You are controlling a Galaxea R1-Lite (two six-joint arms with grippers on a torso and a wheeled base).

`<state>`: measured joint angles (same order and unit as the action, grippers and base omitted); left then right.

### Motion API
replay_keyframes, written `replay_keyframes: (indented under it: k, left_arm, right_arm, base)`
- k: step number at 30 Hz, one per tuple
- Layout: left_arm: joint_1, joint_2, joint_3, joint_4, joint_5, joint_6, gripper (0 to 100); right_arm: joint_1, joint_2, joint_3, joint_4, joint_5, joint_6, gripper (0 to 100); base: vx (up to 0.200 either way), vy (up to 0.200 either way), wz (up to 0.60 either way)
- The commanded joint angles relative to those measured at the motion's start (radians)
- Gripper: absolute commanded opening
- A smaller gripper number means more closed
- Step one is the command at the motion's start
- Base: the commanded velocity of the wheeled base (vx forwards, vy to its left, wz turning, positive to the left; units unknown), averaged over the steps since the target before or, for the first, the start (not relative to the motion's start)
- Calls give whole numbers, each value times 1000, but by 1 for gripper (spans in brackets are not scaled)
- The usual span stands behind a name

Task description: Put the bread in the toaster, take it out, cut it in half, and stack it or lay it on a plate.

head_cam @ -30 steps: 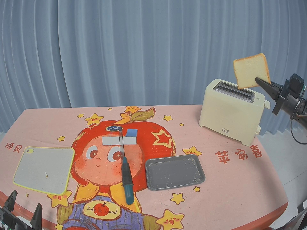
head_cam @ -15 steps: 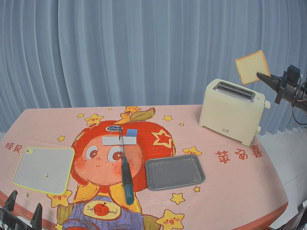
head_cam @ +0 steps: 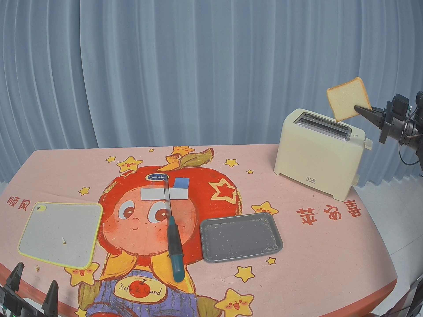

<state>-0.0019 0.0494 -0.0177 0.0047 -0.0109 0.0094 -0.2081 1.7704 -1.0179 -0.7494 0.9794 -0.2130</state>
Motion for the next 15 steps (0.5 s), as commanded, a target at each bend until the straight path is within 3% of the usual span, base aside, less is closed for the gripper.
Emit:
replay_keyframes:
  k: [1, 15]
  left_arm:
    - [0, 1, 16, 0, 0, 0, 100]
    - [0, 1, 16, 0, 0, 0, 100]
  right_arm:
    - [-7, 40, -25, 1, 15, 0, 0]
    - [-4, 80, -1, 1, 12, -17, 0]
  base:
    - [0, 0, 0]
    - [0, 0, 0]
